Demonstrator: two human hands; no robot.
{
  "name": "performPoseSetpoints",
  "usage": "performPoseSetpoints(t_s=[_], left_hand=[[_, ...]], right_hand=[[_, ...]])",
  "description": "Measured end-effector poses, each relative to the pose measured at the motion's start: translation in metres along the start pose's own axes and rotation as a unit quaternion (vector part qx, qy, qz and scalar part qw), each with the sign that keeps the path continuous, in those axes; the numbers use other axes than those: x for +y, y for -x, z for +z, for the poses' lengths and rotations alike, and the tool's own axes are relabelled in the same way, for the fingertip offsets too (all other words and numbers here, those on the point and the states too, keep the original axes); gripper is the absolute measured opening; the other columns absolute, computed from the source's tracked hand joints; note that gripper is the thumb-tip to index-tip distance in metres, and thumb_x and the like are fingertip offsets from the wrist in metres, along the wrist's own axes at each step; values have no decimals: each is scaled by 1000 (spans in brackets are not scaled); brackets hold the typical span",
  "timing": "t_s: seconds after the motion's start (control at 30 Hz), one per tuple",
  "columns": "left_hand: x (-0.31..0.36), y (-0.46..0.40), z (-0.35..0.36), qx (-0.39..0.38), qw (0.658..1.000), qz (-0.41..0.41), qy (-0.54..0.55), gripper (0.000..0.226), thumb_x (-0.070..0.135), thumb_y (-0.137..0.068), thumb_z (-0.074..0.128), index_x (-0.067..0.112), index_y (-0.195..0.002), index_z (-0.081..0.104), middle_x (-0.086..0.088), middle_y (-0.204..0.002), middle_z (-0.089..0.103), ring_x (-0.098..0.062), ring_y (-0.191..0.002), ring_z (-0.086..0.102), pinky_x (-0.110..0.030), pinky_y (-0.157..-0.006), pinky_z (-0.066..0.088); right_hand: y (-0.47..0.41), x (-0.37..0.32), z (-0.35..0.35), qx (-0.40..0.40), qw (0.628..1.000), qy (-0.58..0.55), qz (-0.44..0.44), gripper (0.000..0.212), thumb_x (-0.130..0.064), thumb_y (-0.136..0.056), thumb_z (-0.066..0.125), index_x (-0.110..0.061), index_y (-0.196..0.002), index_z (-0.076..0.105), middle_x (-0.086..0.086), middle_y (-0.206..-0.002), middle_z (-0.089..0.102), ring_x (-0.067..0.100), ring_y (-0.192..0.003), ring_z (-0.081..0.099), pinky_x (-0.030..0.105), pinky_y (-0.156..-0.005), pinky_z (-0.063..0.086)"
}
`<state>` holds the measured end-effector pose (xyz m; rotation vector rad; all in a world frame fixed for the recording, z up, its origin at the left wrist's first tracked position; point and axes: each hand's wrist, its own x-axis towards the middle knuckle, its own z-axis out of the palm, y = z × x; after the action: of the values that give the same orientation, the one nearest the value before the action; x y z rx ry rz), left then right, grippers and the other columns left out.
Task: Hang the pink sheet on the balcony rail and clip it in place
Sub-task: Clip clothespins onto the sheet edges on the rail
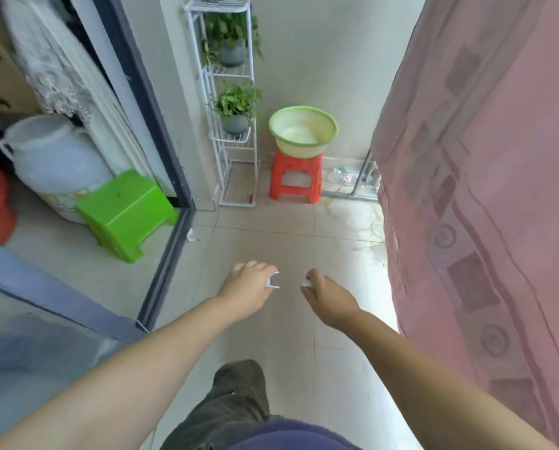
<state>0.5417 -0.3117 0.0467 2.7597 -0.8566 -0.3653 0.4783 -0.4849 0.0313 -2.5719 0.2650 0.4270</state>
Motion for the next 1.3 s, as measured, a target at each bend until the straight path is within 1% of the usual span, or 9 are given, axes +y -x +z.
performPoseSetpoints(t_s=[0.1,0.23,0.43,0.57,0.67,0.83,1.07,1.17,1.3], left_hand=[[-28,-80,-51,7,999,32,1,34,16,-89,46,16,-123,47,-4,-121,58,-26,-113,50,-32,-89,35],[-29,-192,-106,-10,995,39,87,26,16,-87,47,11,-112,43,-7,-104,56,-24,-83,46,-28,-66,32],[17,-390,-162,-14,975,122,187,20,15,-79,51,13,-91,36,-16,-93,57,-33,-91,57,-38,-75,43],[50,-517,-203,35,961,127,244,16,3,-81,44,13,-89,35,-6,-87,48,-28,-80,45,-31,-67,32],[67,-600,-249,60,944,148,289,16,14,-75,48,18,-88,39,2,-71,44,-22,-67,41,-30,-63,31],[88,-735,-323,153,907,155,359,20,21,-83,58,24,-68,44,6,-61,49,-20,-62,46,-27,-59,35],[168,-935,-435,133,822,267,484,8,20,-89,52,15,-84,56,6,-69,48,-19,-66,47,-28,-64,40],[207,-994,-482,123,783,339,507,18,26,-90,55,10,-96,60,6,-69,47,-13,-60,45,-28,-64,38],[248,-1045,-528,75,757,388,520,32,39,-87,59,11,-103,58,6,-72,41,-11,-60,41,-25,-60,37]], right_hand=[[-69,-16,-49,23,999,30,20,37,-31,-94,38,-15,-127,41,3,-138,49,28,-117,51,36,-94,37],[-150,-15,-133,95,994,32,41,37,-34,-90,47,-15,-122,48,7,-125,53,28,-116,49,37,-94,38],[-281,20,-280,177,982,-6,68,27,-30,-88,52,-10,-107,53,11,-111,59,32,-105,55,32,-78,41],[-366,44,-381,243,963,-86,76,20,-27,-89,51,-13,-102,47,5,-94,56,29,-87,58,30,-70,43],[-423,54,-465,276,955,-91,65,36,-27,-90,51,-13,-123,48,1,-98,56,15,-85,51,21,-71,36],[-499,54,-599,313,948,-54,30,27,-23,-88,54,-18,-114,56,-5,-90,59,11,-82,57,7,-55,37],[-559,46,-761,505,863,-10,9,27,-28,-88,57,-19,-113,51,4,-97,65,17,-80,63,30,-73,50],[-572,38,-817,557,830,-9,28,27,-19,-87,57,-16,-112,49,5,-105,65,21,-90,66,46,-81,55],[-590,29,-874,624,777,25,85,30,-13,-86,55,-14,-115,50,-1,-106,62,18,-95,65,36,-85,50]])
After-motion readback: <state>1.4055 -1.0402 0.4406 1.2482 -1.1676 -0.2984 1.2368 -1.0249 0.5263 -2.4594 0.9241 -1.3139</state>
